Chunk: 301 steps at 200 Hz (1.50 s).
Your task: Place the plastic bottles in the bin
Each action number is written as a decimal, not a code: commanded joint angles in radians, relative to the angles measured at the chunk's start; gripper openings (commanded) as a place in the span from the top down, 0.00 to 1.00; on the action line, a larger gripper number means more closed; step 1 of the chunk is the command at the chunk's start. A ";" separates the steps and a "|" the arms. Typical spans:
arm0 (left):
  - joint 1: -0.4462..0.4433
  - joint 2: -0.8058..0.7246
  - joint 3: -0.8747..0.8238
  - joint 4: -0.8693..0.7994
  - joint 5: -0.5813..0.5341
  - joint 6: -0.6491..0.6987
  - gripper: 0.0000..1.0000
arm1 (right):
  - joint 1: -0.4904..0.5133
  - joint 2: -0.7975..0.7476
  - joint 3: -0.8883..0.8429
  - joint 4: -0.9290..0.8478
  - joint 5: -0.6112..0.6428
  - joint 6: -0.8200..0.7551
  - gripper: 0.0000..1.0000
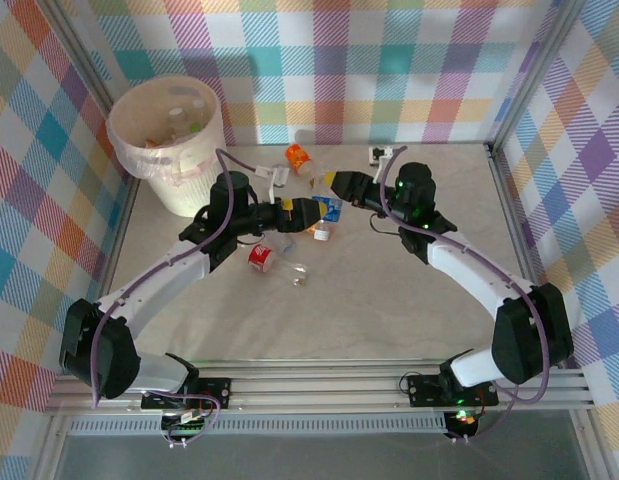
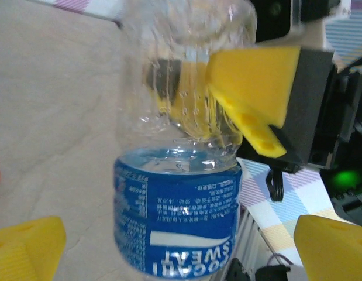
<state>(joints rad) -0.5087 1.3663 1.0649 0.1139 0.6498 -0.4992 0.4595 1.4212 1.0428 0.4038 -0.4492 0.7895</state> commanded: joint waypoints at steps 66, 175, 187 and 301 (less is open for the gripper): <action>-0.008 0.055 0.078 0.203 0.247 -0.007 0.37 | 0.044 -0.007 0.072 0.066 -0.123 -0.003 0.53; -0.021 0.036 0.093 0.005 -0.070 0.095 0.55 | 0.045 0.003 0.108 -0.065 -0.032 -0.041 0.26; -0.020 0.030 0.090 -0.023 -0.130 0.104 0.57 | 0.045 -0.012 0.098 -0.089 0.015 -0.065 0.21; 0.005 -0.007 0.215 -0.442 -0.947 0.211 0.58 | 0.045 -0.129 0.008 -0.225 0.318 -0.213 0.00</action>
<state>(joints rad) -0.5182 1.3727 1.1965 -0.2001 -0.0292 -0.3473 0.4988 1.3254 1.0794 0.1986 -0.2039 0.6224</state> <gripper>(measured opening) 0.574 0.996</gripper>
